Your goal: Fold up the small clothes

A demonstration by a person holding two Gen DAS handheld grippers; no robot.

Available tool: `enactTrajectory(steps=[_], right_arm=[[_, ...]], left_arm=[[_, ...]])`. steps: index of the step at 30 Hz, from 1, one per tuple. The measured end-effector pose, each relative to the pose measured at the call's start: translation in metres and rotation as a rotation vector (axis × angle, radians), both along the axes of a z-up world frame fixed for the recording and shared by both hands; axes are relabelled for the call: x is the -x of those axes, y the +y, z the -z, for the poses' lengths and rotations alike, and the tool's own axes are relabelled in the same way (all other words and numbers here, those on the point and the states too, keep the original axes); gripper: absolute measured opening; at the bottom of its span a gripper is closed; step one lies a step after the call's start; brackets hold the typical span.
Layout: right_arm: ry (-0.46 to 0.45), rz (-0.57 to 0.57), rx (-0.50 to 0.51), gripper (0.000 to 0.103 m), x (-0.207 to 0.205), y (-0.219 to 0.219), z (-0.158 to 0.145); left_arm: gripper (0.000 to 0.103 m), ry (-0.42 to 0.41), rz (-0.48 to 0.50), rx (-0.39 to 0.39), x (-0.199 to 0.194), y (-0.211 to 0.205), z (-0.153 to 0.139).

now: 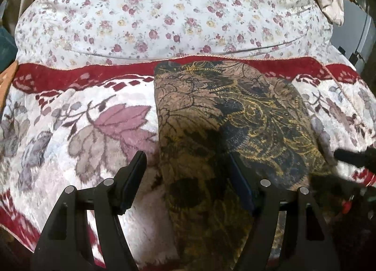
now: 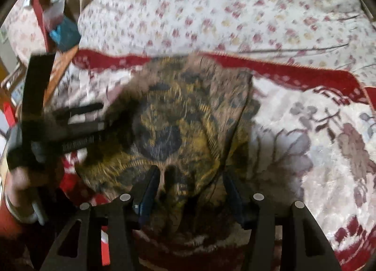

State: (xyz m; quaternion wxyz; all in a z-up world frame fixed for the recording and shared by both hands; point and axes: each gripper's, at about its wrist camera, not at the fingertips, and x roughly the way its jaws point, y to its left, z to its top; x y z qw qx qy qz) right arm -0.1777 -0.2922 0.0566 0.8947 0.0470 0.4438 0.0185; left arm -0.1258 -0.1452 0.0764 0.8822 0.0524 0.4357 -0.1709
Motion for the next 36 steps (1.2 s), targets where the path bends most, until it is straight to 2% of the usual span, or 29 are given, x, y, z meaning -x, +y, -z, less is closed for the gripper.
enactTrajectory(steps=[2,3,8,14,20,25,28,33,36], right_arm=[[-0.031,0.025,0.006,0.072,-0.001,0.002,-0.007],[-0.044,0.036,0.012,0.073,-0.003,0.004,-0.009],[-0.072,0.067,0.032,0.075,-0.015,0.02,-0.012],[-0.051,0.081,-0.005,0.077,-0.03,0.025,-0.003],[-0.036,0.065,0.021,0.082,-0.034,0.03,0.001],[-0.019,0.061,0.015,0.082,-0.037,0.029,0.005],[-0.015,0.06,0.01,0.082,-0.039,0.026,0.007],[-0.015,0.061,0.008,0.082,-0.04,0.026,0.007],[-0.011,0.058,0.001,0.082,-0.041,0.027,0.008]], left_arm=[[0.071,0.0,-0.014,0.007,0.004,0.003,-0.001],[0.071,-0.008,-0.021,0.006,0.006,0.005,-0.002],[0.071,-0.059,-0.044,-0.006,0.011,0.011,-0.007],[0.071,-0.114,-0.055,-0.025,0.014,0.016,-0.01],[0.071,-0.123,-0.061,-0.063,0.013,0.017,-0.009],[0.071,-0.083,-0.062,-0.019,0.007,0.022,-0.005],[0.071,-0.104,-0.072,-0.037,0.008,0.022,-0.007],[0.071,-0.105,-0.074,-0.024,0.007,0.024,-0.008],[0.071,-0.106,-0.082,-0.05,0.006,0.023,-0.007]])
